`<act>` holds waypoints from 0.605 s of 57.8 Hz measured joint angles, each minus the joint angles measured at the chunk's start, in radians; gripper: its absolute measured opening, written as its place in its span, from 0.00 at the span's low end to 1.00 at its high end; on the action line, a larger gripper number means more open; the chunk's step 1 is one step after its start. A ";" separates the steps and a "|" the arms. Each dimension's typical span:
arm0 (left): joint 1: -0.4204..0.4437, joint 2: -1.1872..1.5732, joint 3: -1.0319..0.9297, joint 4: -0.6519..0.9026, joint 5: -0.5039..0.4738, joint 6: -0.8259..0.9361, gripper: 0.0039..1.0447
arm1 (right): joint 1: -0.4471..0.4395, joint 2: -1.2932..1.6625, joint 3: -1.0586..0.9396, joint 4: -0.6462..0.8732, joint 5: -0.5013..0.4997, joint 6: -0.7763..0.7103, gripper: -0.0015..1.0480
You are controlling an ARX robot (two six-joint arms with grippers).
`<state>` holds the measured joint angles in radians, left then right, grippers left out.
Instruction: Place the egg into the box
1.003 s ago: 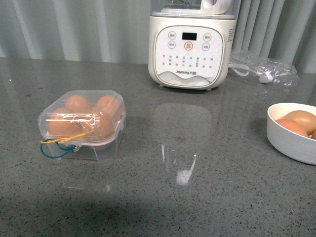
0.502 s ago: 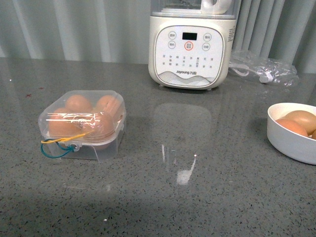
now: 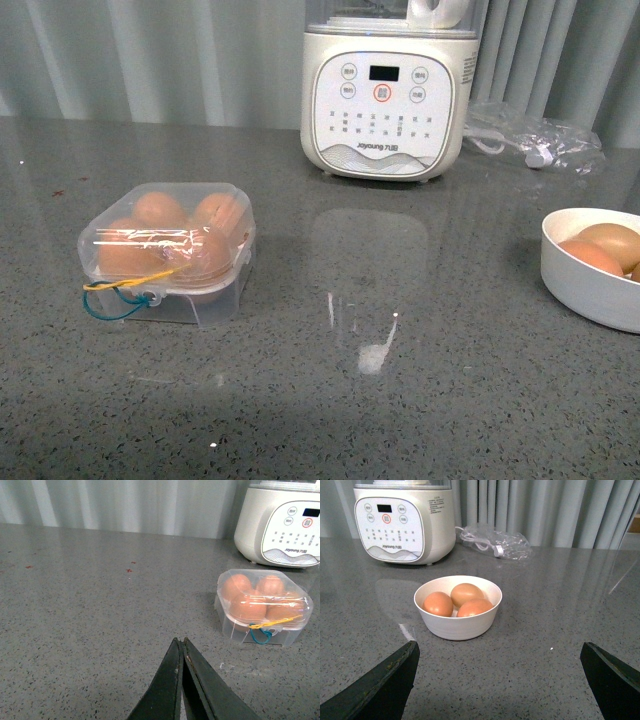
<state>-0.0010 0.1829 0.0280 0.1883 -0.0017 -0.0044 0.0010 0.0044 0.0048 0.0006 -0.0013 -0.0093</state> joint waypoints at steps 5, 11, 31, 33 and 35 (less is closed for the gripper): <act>0.000 -0.053 0.000 -0.063 0.000 0.001 0.03 | 0.000 0.000 0.000 0.000 0.000 0.000 0.93; 0.000 -0.175 0.000 -0.182 0.002 0.000 0.03 | 0.000 0.000 0.000 0.000 0.000 0.000 0.93; 0.000 -0.179 0.000 -0.188 0.002 0.000 0.03 | 0.000 0.000 0.000 0.000 0.000 0.000 0.93; 0.000 -0.179 0.000 -0.188 0.002 0.000 0.03 | 0.000 0.000 0.000 0.000 0.000 0.000 0.93; 0.000 -0.179 0.000 -0.188 0.002 0.000 0.03 | 0.000 0.000 0.000 0.000 0.000 0.000 0.93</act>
<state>-0.0010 0.0040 0.0284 0.0006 -0.0002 -0.0040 0.0010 0.0044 0.0048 0.0006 -0.0013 -0.0093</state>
